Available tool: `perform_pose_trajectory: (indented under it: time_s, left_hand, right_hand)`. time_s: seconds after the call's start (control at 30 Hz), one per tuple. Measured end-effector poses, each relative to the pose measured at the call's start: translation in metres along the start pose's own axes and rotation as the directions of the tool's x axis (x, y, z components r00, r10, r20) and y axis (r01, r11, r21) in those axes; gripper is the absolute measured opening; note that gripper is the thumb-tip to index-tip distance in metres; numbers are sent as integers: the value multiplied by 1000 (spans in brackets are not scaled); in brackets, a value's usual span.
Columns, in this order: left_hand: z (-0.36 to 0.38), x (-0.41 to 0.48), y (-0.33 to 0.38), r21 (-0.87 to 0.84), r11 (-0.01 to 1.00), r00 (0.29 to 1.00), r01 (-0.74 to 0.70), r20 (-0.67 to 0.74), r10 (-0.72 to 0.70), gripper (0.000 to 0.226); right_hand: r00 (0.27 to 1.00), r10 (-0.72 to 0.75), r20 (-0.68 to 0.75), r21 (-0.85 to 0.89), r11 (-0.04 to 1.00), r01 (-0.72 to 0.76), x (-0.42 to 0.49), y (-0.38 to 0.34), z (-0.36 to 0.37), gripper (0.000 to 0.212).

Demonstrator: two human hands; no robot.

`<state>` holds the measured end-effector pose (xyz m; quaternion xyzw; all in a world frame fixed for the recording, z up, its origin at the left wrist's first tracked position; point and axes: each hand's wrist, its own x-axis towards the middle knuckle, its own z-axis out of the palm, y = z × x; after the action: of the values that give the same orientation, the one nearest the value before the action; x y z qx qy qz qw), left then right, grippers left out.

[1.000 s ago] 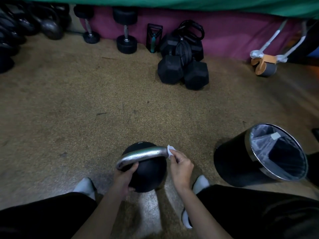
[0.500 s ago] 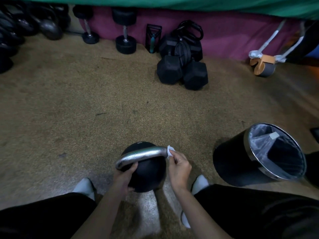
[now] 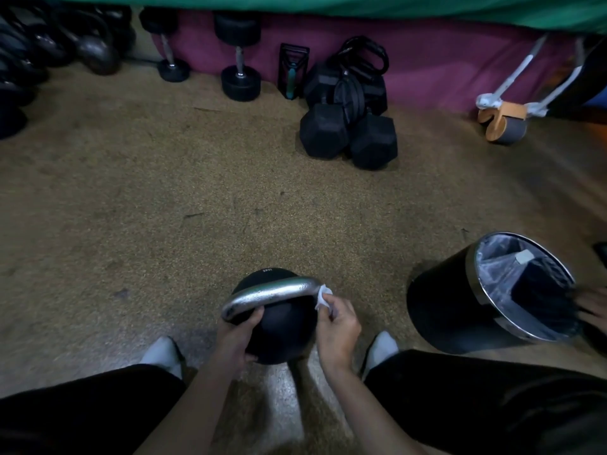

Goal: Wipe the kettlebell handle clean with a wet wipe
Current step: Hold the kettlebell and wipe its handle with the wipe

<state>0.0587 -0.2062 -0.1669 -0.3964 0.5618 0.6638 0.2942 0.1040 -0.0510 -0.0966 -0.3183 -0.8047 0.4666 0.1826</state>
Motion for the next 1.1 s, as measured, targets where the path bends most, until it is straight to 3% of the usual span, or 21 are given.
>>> perform_pose_trajectory:
  time_s: [0.33,0.57,0.77,0.97,1.1]
  left_hand:
    - [0,-2,-1,11,1000,1000,-7,2,7,83]
    - [0,-1,0,13,1000,1000,-17,16,17,78]
    - [0,0,-2,14,1000,1000,-2,-9,2,81]
    - [0,3,-2,8,1000,1000,-6,-12,6,81]
    - [1,2,-2,-22,1000,1000,-17,18,18,76]
  right_hand:
    - [995,-96,-19,-11,995,96,-2,-9,3,21]
    - [999,-30,-35,-26,999,29,9,-7,3,19]
    - [995,-87,-55,11,996,87,9,-14,5,20]
    - [1000,-22,6,-3,1000,22,-4,2,7,21]
    - [998,2,-70,-1,1000,-2,3,-4,10,19]
